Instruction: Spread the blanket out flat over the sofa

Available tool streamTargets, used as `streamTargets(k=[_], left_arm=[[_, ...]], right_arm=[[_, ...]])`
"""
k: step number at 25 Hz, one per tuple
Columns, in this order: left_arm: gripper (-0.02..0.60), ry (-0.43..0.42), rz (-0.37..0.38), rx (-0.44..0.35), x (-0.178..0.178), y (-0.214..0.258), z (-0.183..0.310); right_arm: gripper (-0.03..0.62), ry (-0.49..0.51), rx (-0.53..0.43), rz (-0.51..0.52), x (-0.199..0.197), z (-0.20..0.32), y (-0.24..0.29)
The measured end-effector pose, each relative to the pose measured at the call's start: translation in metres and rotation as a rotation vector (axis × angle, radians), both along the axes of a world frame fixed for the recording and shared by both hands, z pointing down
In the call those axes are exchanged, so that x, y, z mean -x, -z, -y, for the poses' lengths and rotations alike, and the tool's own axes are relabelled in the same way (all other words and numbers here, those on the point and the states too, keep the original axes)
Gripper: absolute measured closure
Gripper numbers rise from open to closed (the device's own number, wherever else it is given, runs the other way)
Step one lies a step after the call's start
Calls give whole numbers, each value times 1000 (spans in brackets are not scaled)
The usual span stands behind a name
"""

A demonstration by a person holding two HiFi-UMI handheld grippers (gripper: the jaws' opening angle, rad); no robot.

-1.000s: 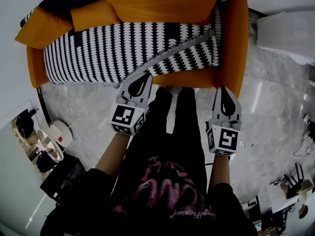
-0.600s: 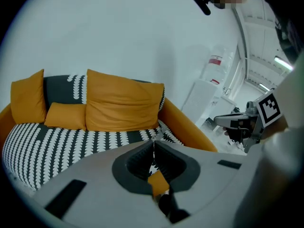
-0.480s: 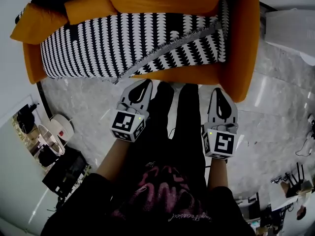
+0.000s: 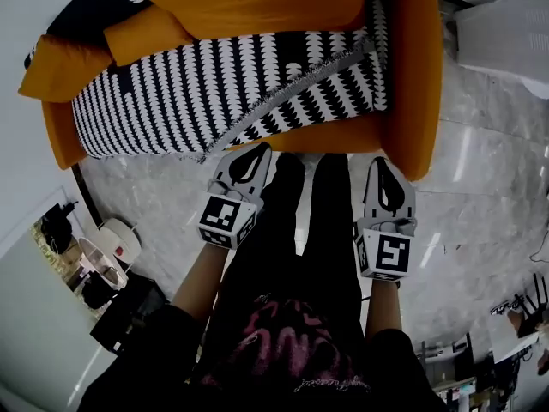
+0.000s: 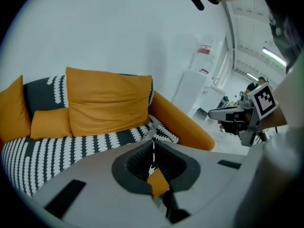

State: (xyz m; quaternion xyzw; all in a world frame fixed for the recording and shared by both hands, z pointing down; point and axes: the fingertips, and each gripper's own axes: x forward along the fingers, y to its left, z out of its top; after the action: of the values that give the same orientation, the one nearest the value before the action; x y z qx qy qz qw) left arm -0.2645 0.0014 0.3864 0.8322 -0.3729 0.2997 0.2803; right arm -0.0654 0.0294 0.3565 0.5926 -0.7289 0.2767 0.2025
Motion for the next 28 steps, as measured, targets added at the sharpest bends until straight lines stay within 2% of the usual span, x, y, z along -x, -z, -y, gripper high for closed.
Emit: streamTargets(k=[7,11,17,22,25,28], left_arm=[[569,-164,13,-72,-42,-2,37],[569,-222,14,-86,-68,1,49],[569,-344,6,-90,-125,-4,45],[569,-429,10,-107,-159,-10,44],[569,-491,38,-121,-172,-17,44],[561,-620,124,-125,-173,-39,40]], right_arm=[[572,-87,-9,-6,-28,-8,-2],[572,-155,-12,-1,-51,-16,1],[572,-251,-6,4,-86,-34,-1],[572,-303,4,8,-104,-52,-6],[572,-318,6,19,-112,-57,-11],[572,-330,12,17,-114,-65,-13]])
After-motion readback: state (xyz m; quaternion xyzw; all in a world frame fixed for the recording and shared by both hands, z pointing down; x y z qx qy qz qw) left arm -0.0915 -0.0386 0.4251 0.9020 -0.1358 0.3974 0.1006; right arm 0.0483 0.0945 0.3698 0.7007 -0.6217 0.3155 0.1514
